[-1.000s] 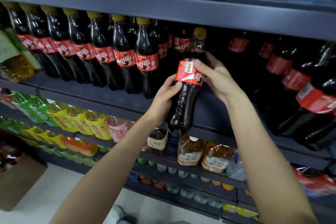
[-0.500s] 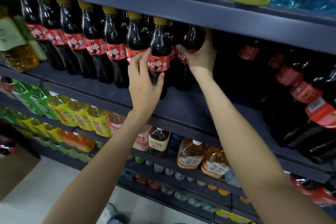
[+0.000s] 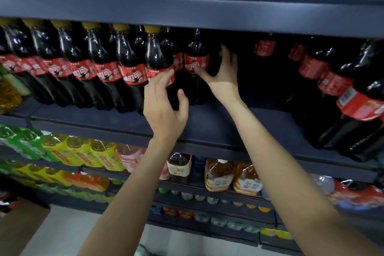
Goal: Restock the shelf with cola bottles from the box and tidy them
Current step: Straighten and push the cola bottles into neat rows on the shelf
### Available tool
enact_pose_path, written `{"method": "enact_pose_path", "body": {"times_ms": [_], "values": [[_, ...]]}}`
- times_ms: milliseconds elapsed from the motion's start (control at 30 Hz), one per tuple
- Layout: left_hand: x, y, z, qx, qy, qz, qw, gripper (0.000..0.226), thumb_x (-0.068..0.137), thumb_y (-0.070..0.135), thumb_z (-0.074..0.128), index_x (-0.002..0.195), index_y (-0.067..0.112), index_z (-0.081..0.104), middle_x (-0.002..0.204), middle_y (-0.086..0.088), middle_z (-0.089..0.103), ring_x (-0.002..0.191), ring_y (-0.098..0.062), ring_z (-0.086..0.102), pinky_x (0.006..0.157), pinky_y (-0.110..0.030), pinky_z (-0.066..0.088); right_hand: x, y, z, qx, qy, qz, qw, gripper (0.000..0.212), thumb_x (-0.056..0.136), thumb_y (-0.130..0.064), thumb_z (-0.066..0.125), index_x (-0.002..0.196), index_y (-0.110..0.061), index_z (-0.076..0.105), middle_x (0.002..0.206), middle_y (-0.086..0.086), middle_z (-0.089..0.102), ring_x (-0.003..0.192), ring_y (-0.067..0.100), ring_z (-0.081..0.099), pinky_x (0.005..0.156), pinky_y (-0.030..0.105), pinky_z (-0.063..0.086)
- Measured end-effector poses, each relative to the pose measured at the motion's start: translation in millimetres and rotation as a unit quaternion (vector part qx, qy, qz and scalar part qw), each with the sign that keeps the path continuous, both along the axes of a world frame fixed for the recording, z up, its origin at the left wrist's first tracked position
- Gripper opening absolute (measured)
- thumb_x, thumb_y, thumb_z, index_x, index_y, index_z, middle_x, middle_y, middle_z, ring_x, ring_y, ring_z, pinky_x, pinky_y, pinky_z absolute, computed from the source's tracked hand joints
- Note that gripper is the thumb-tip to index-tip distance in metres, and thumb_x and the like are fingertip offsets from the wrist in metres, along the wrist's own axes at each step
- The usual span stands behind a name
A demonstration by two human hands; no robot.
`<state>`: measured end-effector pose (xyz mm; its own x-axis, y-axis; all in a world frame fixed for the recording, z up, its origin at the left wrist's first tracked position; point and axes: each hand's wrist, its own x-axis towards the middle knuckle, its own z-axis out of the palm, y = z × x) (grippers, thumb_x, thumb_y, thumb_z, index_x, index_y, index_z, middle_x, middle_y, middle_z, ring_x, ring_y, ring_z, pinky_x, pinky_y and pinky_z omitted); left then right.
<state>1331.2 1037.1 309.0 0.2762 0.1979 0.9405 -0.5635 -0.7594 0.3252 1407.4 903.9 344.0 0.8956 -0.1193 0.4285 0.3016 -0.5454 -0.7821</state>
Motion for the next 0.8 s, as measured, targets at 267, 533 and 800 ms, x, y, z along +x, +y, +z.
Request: {"method": "enact_pose_path", "body": {"times_ms": [267,533,800], "values": [[55,-108,11,-0.082,0.315,-0.294,0.898,0.047,0.085,0.014,0.066,0.128,0.011,0.046,0.099,0.004,0.061,0.093,-0.012,0.060,0.085,-0.029,0.051,-55,-117,-37,-0.084,0.012,-0.061,0.994,0.029,0.089,-0.014,0.061,0.117,-0.013,0.062,0.107,0.004,0.068,0.099,0.016,0.063,0.090,0.031,0.050],[160,-193,7,-0.152,0.411,-0.261,0.860,0.100,0.065,0.035,0.085,0.141,0.002,0.028,0.142,-0.019,0.040,0.132,-0.029,0.040,0.111,-0.035,0.032,-77,-158,-44,-0.140,0.058,-0.134,0.979,0.053,0.089,-0.015,0.059,0.139,-0.016,0.042,0.138,0.014,0.043,0.119,0.030,0.049,0.100,0.038,0.041],[146,-158,6,-0.128,0.407,-0.379,0.821,0.092,0.061,0.041,0.077,0.134,0.000,0.040,0.129,-0.013,0.057,0.116,-0.017,0.056,0.100,-0.024,0.044,-55,-157,-20,0.004,0.008,-0.091,0.996,0.059,0.085,-0.010,0.064,0.139,-0.012,0.040,0.131,0.009,0.051,0.117,0.019,0.051,0.100,0.035,0.044]]}}
